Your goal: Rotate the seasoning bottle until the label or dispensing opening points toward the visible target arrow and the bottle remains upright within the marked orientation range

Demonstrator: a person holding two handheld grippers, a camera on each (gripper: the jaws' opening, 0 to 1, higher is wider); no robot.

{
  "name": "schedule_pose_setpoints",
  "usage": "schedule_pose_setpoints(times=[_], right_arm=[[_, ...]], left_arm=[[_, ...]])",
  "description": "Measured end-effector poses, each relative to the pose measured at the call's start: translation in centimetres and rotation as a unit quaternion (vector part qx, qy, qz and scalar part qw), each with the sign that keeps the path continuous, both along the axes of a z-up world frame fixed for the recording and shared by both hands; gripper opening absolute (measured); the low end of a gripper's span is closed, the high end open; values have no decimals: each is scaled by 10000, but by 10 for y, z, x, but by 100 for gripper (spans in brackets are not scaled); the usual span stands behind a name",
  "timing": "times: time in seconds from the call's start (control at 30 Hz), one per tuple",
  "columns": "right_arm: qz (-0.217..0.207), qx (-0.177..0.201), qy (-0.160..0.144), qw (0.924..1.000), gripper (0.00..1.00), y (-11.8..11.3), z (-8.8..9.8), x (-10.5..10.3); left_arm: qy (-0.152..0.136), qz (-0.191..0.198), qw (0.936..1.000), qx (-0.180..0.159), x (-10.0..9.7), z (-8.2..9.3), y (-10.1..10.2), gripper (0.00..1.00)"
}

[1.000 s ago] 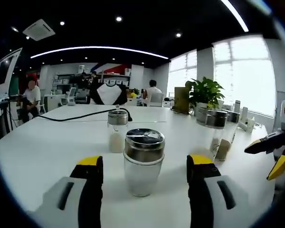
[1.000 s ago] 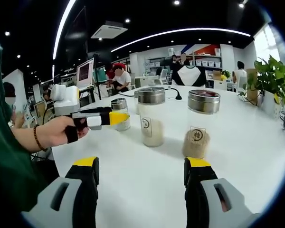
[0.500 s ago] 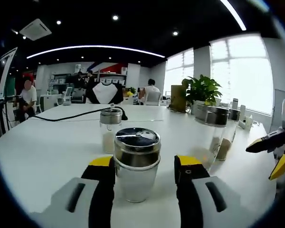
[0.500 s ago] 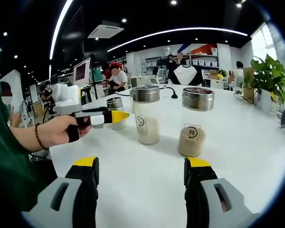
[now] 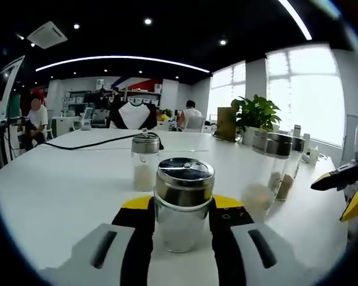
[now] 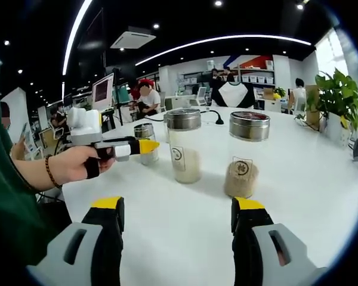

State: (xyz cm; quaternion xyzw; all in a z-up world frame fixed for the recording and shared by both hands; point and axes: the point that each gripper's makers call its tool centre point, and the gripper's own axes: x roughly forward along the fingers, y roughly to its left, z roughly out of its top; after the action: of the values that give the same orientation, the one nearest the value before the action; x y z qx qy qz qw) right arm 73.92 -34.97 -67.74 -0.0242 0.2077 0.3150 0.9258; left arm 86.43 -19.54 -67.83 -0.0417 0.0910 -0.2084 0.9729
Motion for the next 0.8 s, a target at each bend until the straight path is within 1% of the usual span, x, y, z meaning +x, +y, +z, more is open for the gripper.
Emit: schedule_pose_setpoints(times=[0.17, 0.6, 0.8], right_arm=[[31, 1, -8, 10000, 74, 2, 1, 0], [44, -54, 1, 10000, 74, 3, 1, 1], [44, -65, -9, 10000, 74, 3, 3, 1]], left_arm=[[-33, -56, 10000, 66, 0, 0, 0, 37], [-76, -180, 9998, 97, -1, 0, -1, 37], [-90, -362, 9992, 132, -2, 0, -2, 37]])
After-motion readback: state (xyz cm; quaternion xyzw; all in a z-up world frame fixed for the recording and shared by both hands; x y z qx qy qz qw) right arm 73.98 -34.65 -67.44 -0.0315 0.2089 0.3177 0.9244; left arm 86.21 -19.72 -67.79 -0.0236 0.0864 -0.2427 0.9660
